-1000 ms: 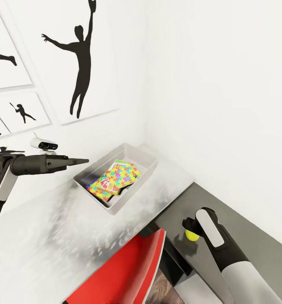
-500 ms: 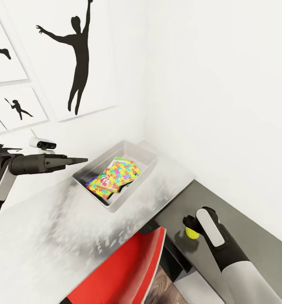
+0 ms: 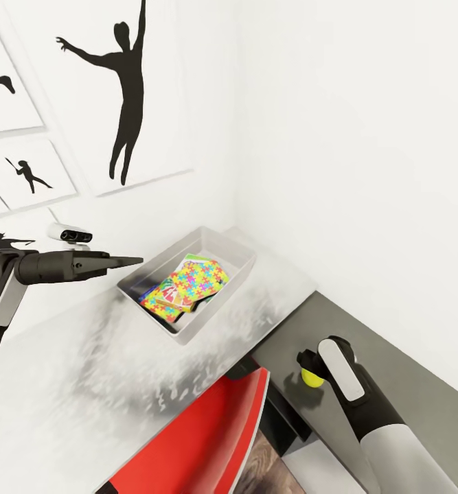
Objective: Put all the toys in the child's room - the three board games (two on the bed and one on the table), the two jigsaw puzzles on the table, and the tennis ball on the table - inside the toy box on the table in the child's room.
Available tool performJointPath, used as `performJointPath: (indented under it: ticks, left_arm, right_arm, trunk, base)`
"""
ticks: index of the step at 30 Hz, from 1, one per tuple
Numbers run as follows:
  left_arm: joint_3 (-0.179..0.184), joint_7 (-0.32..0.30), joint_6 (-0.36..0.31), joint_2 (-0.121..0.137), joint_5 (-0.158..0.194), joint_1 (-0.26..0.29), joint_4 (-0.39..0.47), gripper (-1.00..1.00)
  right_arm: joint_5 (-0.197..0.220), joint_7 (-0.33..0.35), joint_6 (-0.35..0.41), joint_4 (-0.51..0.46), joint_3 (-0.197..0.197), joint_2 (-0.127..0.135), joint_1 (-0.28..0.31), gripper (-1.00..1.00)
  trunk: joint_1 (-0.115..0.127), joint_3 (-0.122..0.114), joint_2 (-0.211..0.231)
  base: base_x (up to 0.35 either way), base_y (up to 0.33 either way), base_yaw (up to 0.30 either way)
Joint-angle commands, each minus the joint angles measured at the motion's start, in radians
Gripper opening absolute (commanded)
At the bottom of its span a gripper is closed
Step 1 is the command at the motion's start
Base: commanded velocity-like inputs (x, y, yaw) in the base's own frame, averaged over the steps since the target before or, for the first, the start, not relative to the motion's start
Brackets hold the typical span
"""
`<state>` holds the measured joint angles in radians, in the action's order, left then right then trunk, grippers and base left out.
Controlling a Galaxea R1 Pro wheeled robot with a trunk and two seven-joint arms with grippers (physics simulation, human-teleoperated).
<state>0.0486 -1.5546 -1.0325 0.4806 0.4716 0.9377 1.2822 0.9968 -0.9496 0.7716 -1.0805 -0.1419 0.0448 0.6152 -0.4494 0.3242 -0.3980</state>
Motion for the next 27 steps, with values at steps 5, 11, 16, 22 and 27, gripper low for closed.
performJointPath:
  ticks: [5,11,16,22,27]
  left_arm:
    - [0.004,-0.004,-0.011,0.001,0.001,0.001,0.000,1.00]
    - [0.004,-0.004,-0.011,0.000,0.001,0.001,0.000,1.00]
    - [0.004,-0.004,-0.011,0.001,0.001,0.001,0.000,1.00]
    - [0.007,-0.004,-0.009,0.000,0.001,0.001,0.000,1.00]
    - [0.007,-0.004,-0.009,0.000,0.001,0.001,0.000,1.00]
  right_arm:
    - [-0.029,-0.009,0.003,0.003,-0.003,0.001,0.001,1.00]
    - [-0.061,0.054,0.002,0.003,0.000,0.000,0.001,1.00]
    - [-0.066,0.083,-0.002,0.004,0.000,0.000,0.001,1.00]
    - [-0.067,0.089,-0.006,0.005,-0.001,0.001,0.001,1.00]
    - [-0.067,0.089,-0.006,0.005,0.000,0.001,0.001,1.00]
  trunk:
    - [-0.001,0.002,-0.002]
    - [-0.001,0.002,-0.002]
    - [-0.001,0.005,-0.002]
    - [-0.001,0.011,-0.002]
    - [-0.001,0.012,-0.002]
  base:
    - [0.000,0.000,0.000]
    - [0.000,0.000,0.000]
    - [0.000,0.000,0.000]
    - [0.000,0.000,0.000]
    - [0.000,0.000,0.000]
